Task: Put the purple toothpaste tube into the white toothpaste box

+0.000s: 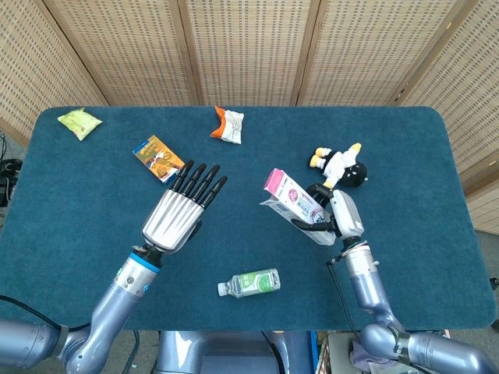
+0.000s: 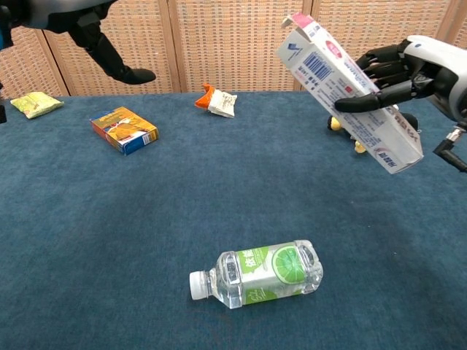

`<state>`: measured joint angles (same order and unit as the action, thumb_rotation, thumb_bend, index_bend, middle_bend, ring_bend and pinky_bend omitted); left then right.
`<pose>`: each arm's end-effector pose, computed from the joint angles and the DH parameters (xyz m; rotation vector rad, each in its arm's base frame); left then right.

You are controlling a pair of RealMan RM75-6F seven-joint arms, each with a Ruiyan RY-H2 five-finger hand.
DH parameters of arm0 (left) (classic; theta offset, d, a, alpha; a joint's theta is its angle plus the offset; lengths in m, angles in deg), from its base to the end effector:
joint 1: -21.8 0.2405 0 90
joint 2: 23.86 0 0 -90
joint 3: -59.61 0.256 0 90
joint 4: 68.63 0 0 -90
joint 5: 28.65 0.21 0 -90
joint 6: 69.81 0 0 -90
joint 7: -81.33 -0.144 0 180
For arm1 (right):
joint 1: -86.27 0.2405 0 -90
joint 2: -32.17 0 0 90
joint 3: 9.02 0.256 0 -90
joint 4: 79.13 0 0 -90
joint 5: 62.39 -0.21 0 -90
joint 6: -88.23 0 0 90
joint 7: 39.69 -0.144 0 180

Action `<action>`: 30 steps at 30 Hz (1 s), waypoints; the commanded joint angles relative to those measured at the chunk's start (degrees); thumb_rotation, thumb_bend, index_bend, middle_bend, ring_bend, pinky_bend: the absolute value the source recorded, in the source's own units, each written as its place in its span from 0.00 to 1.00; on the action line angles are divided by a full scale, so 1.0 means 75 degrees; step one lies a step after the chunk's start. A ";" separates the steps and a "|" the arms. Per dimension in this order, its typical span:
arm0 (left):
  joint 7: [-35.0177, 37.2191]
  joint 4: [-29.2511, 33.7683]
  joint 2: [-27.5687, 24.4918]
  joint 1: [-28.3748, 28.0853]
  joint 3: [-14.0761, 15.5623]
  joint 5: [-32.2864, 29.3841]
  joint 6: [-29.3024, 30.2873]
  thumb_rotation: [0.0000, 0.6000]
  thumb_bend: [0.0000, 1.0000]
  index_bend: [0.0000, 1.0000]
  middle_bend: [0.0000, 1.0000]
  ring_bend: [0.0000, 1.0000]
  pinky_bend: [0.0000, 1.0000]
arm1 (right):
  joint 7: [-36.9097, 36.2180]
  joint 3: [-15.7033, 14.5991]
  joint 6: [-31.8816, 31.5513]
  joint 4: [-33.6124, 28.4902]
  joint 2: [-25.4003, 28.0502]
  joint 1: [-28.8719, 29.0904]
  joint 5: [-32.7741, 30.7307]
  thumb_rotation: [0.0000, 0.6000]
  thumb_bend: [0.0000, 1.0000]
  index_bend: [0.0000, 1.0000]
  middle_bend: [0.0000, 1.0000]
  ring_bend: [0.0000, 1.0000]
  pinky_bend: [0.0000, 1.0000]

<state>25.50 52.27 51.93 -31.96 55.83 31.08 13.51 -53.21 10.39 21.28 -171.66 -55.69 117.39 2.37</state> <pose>-0.0361 0.2835 0.0738 -1.8426 -0.3772 -0.9702 -0.1595 -0.3326 0.0384 1.2009 -1.5138 1.5272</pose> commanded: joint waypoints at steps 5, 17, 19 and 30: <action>0.0505 -0.0151 -0.0350 0.0499 0.0350 0.0392 0.0033 1.00 0.30 0.00 0.00 0.00 0.00 | 0.0961 -0.0567 -0.0522 0.0652 0.0386 -0.0302 0.0803 1.00 0.04 0.71 0.64 0.55 0.61; 0.1600 -0.0746 -0.0690 0.1327 0.0760 0.1192 -0.0092 1.00 0.29 0.00 0.00 0.00 0.00 | 0.2508 -0.1534 -0.0447 0.0944 0.0778 -0.0844 0.0797 1.00 0.04 0.71 0.64 0.55 0.61; 0.1711 -0.0812 -0.0738 0.1431 0.0781 0.1293 -0.0136 1.00 0.29 0.00 0.00 0.00 0.00 | 0.2521 -0.1637 -0.0344 0.1108 0.0734 -0.0922 0.0715 1.00 0.04 0.71 0.64 0.55 0.61; 0.2011 -0.1104 -0.0719 0.1787 0.0710 0.1482 -0.0472 1.00 0.30 0.00 0.00 0.00 0.00 | 0.2185 -0.1801 0.0179 0.1814 0.0468 -0.1178 0.0338 1.00 0.04 0.71 0.62 0.55 0.61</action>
<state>40.46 44.16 46.45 -18.73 61.21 42.04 10.14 -36.38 -3.01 22.15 -158.49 -51.80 108.81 5.26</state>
